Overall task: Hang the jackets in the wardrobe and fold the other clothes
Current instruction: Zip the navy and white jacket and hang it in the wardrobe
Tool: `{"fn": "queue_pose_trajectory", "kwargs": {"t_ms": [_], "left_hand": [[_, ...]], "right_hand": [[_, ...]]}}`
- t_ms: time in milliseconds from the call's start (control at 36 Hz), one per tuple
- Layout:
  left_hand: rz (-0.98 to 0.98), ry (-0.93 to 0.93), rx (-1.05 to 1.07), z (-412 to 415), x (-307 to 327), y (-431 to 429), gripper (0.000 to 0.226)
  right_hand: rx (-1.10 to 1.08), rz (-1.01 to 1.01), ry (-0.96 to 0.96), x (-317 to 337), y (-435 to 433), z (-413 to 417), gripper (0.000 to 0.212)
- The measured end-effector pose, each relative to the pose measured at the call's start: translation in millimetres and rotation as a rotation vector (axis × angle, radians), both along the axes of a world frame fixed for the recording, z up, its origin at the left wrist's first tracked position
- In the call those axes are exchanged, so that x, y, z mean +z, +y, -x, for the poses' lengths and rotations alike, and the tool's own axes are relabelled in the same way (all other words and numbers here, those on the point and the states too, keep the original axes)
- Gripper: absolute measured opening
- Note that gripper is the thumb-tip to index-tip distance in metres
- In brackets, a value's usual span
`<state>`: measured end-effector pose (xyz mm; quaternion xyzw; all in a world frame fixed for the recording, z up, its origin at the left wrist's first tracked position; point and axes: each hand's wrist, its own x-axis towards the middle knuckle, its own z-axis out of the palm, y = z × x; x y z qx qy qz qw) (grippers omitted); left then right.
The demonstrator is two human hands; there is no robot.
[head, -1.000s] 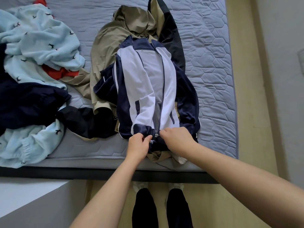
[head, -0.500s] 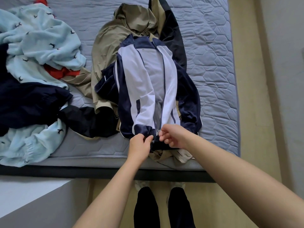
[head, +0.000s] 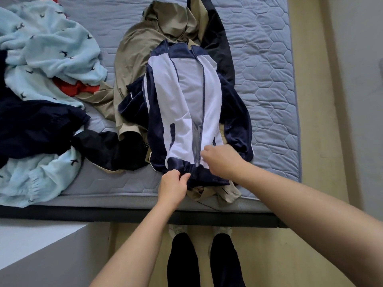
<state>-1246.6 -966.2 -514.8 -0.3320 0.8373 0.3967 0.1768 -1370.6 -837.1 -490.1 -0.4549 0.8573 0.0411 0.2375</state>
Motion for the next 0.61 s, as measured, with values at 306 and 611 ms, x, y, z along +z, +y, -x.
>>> {"fn": "queue_pose_trajectory", "kwargs": {"t_ms": [306, 611], "left_hand": [[0.103, -0.349, 0.065, -7.0, -2.2, -13.4, 0.041], [0.207, 0.002, -0.233, 75.0, 18.8, 0.5, 0.024]], "right_hand": [[0.044, 0.012, 0.144, 22.0, -9.2, 48.2, 0.015], [0.116, 0.064, 0.241, 39.8, -11.8, 63.6, 0.020]]}}
